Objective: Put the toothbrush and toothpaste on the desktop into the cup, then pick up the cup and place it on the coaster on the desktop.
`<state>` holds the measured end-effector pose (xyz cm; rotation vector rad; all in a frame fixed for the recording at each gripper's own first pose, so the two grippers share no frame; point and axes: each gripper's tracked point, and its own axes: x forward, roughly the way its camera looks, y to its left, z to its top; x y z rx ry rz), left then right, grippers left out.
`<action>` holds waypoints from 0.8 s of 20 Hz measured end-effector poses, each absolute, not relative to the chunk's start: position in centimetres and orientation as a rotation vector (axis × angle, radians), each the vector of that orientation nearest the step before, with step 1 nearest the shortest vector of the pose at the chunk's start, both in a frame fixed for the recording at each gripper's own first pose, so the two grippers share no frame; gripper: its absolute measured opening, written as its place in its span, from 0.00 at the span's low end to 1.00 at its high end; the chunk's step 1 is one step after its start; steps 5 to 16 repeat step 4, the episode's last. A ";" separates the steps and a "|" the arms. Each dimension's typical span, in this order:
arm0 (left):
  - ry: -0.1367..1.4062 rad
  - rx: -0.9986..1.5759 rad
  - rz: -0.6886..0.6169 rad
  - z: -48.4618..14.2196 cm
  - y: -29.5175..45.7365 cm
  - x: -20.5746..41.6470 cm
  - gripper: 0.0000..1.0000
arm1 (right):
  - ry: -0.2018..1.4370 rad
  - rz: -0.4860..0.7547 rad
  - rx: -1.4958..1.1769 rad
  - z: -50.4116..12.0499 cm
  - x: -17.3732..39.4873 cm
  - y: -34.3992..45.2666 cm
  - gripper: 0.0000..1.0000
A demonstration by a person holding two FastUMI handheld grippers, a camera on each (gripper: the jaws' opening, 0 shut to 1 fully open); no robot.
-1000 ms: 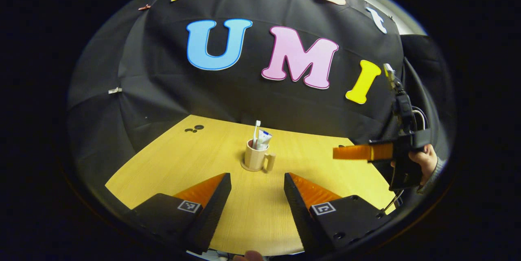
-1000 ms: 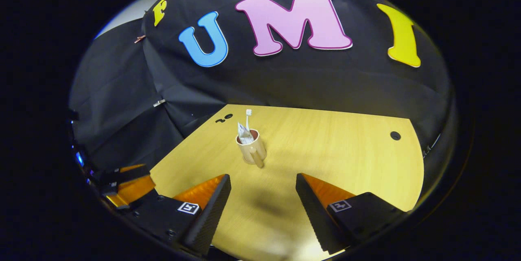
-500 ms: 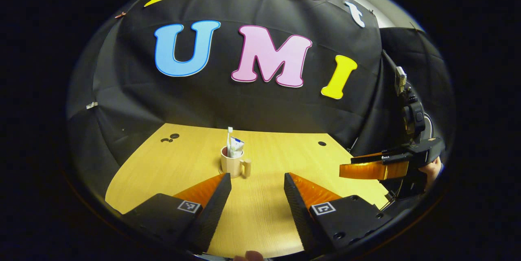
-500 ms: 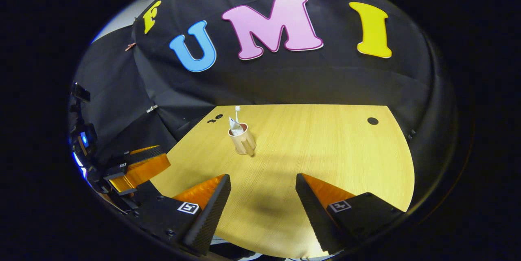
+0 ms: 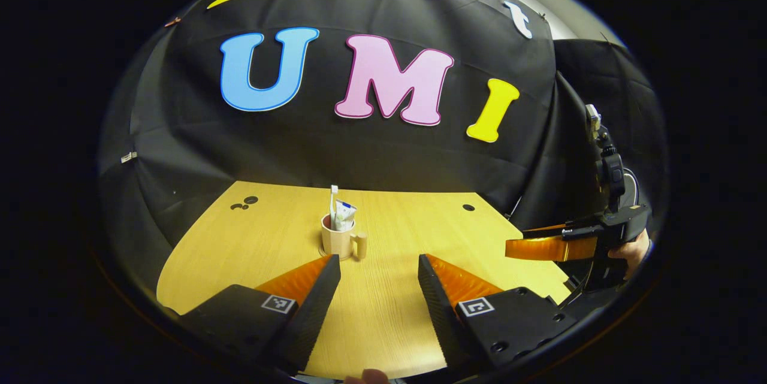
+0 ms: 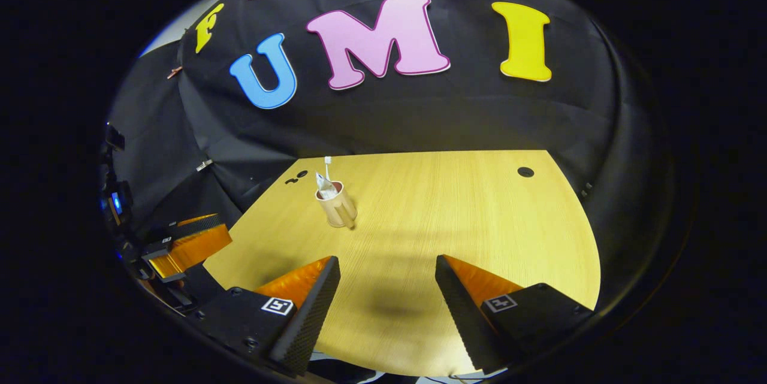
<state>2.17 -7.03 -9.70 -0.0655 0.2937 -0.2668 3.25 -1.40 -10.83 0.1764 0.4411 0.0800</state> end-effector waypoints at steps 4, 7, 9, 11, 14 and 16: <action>0.288 -0.068 -0.262 -9.5 -6.9 2.3 0.83 | 0.455 0.005 0.299 -10.9 3.9 -2.5 0.98; 0.288 -0.068 -0.262 -9.5 -6.9 2.3 0.83 | 0.455 0.005 0.299 -10.9 3.9 -2.5 0.98; 0.288 -0.068 -0.262 -9.5 -6.9 2.3 0.83 | 0.455 0.005 0.299 -10.9 3.9 -2.5 0.98; 0.288 -0.068 -0.262 -9.5 -6.9 2.3 0.83 | 0.455 0.005 0.299 -10.9 3.9 -2.5 0.98; 0.288 -0.068 -0.262 -9.5 -6.9 2.3 0.83 | 0.455 0.005 0.299 -10.9 3.9 -2.5 0.98; 0.288 -0.068 -0.262 -9.5 -6.9 2.3 0.83 | 0.455 0.005 0.299 -10.9 3.9 -2.5 0.98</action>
